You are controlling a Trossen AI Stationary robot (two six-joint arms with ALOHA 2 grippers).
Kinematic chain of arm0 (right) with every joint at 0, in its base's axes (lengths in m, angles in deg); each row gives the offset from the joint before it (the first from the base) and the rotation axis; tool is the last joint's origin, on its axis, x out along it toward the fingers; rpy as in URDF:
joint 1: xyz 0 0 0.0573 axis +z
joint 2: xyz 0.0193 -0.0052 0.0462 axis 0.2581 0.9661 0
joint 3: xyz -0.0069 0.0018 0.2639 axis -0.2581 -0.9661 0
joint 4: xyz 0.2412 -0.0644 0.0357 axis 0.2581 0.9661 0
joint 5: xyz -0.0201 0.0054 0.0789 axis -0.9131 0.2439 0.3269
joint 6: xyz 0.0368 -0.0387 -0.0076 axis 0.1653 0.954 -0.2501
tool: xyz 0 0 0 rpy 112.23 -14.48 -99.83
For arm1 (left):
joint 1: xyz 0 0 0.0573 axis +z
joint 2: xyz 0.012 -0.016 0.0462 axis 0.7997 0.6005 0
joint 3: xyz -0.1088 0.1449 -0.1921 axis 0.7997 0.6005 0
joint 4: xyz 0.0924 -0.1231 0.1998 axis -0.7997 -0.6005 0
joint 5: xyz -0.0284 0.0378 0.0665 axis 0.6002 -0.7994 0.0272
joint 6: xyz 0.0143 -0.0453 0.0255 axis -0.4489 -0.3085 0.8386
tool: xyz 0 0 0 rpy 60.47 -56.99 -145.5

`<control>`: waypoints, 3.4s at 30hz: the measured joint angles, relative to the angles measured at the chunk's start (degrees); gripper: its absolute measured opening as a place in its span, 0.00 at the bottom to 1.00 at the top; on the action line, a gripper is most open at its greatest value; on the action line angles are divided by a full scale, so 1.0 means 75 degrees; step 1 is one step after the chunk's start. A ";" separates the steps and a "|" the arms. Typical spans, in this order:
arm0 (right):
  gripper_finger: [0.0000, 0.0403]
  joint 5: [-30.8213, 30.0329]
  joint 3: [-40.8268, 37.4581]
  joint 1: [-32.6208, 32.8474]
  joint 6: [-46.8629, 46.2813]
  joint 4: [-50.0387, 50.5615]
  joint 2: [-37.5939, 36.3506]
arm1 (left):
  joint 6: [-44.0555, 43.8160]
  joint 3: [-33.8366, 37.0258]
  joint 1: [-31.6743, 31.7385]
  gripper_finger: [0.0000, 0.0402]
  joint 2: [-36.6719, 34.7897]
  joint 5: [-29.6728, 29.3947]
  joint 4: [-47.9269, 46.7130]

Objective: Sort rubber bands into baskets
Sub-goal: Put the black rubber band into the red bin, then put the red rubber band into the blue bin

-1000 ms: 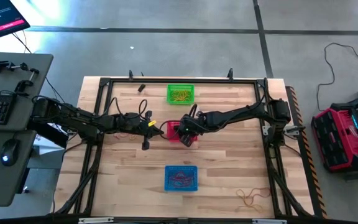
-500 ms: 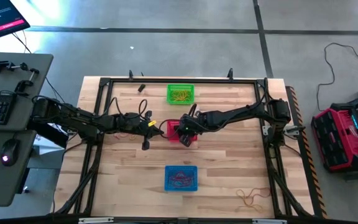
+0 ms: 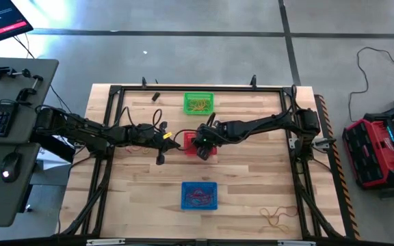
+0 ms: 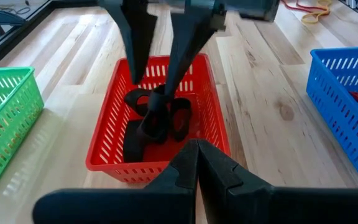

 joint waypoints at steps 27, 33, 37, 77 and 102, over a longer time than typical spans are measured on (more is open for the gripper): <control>0.01 0.0427 -0.0778 -0.0353 0.1750 -0.2146 0.0121 | -0.0166 0.0005 0.0000 0.00 -0.0206 -0.0226 -0.0307; 0.00 -0.0258 -0.0617 -0.0114 0.2255 -0.1971 -0.0355 | -0.0169 0.0002 -0.0001 0.00 -0.0874 -0.0326 -0.1234; 0.00 -0.0880 -0.0687 0.0176 0.2422 -0.1831 -0.0923 | -0.0160 0.0003 -0.0069 0.00 -0.1549 -0.0323 -0.2134; 0.00 -0.0931 -0.4945 0.1629 0.2273 -0.7509 -0.2600 | -0.5777 -0.1666 -0.3092 0.01 -0.2747 -0.0933 -0.9556; 0.00 -0.0978 -0.4939 0.1795 0.2358 -0.7612 -0.2600 | -0.7328 -0.1667 -0.2812 0.32 -0.1673 -0.1781 -1.1947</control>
